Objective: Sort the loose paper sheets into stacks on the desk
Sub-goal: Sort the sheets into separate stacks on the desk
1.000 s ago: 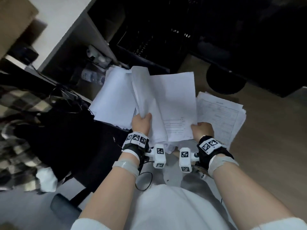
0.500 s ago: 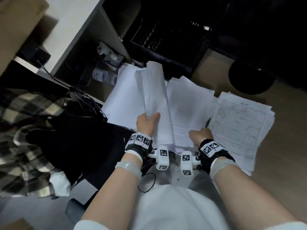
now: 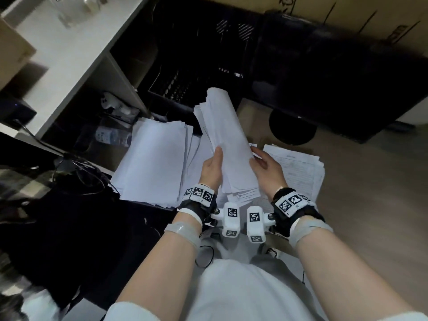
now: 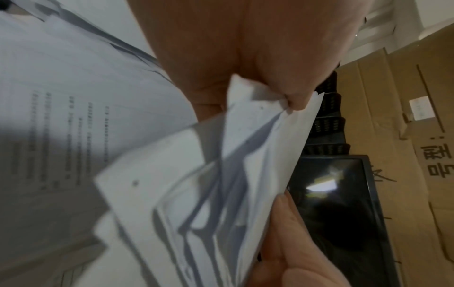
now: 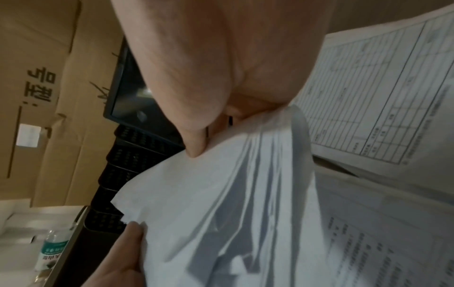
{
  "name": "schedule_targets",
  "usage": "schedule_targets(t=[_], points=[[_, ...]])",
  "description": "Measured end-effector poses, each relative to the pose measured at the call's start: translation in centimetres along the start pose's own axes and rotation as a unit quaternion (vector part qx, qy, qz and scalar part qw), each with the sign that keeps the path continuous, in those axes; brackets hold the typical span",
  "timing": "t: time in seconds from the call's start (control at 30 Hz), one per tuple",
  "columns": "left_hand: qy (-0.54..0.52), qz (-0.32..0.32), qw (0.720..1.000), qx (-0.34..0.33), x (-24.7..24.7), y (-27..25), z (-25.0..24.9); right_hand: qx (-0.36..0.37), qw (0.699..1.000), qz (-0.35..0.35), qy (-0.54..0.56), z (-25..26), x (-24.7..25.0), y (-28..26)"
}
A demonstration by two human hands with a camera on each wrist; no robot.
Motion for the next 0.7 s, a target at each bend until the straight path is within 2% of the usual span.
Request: schedule_targets(t=[0.2,0.33,0.4,0.47,0.6,0.7], points=[[0.013,0.017,0.999,-0.033,-4.0,-1.7,-0.5,0.013,1.000,0.020,-0.016,2.2,3.7,-1.4],[0.011,0.011,0.999,-0.035,-6.5,-3.1,-0.6,-0.027,0.992,0.107,-0.058,3.8,6.6,-3.1],[-0.008,0.008,0.999,-0.031,-7.8,-4.3,-0.7,-0.028,0.984,0.158,-0.076,3.9,7.9,-3.5],[-0.019,0.006,0.999,-0.031,-9.1,-5.5,-0.8,-0.027,0.978,0.180,-0.098,3.9,9.2,-3.8],[-0.007,-0.005,0.999,-0.045,-11.7,-7.3,-0.3,-0.038,0.974,0.195,-0.112,3.8,12.0,-4.3],[0.008,-0.046,0.998,-0.043,-12.6,-7.8,0.4,-0.056,0.983,0.142,-0.102,4.3,13.4,-4.1]])
Point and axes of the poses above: each hand's wrist, its own y-axis towards the middle knuckle, its own x-axis out of the back of the hand, z = x × y, the point moved 1 cm from there along y, towards the middle knuckle, and after that the axes turned 14 degrees about y, right-handed, at the moved point
